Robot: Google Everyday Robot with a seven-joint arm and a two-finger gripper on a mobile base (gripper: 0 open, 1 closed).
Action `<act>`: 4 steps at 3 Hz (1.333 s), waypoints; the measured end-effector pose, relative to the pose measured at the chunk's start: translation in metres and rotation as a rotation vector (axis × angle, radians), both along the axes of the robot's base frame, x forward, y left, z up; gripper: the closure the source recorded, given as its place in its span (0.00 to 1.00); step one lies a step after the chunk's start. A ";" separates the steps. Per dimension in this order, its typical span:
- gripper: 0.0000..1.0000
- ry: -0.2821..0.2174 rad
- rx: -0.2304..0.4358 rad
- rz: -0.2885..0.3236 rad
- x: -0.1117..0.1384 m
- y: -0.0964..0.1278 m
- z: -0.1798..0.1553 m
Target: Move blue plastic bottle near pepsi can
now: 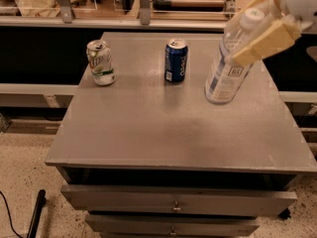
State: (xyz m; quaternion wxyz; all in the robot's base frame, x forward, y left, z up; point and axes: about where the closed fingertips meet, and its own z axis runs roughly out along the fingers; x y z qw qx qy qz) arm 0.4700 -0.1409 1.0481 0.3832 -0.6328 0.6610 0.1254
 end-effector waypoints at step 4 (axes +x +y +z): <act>1.00 0.012 0.053 -0.201 0.156 -0.019 -0.029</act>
Offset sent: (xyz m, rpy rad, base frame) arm 0.1671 -0.0541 0.0272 -0.0170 -0.0594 -0.2854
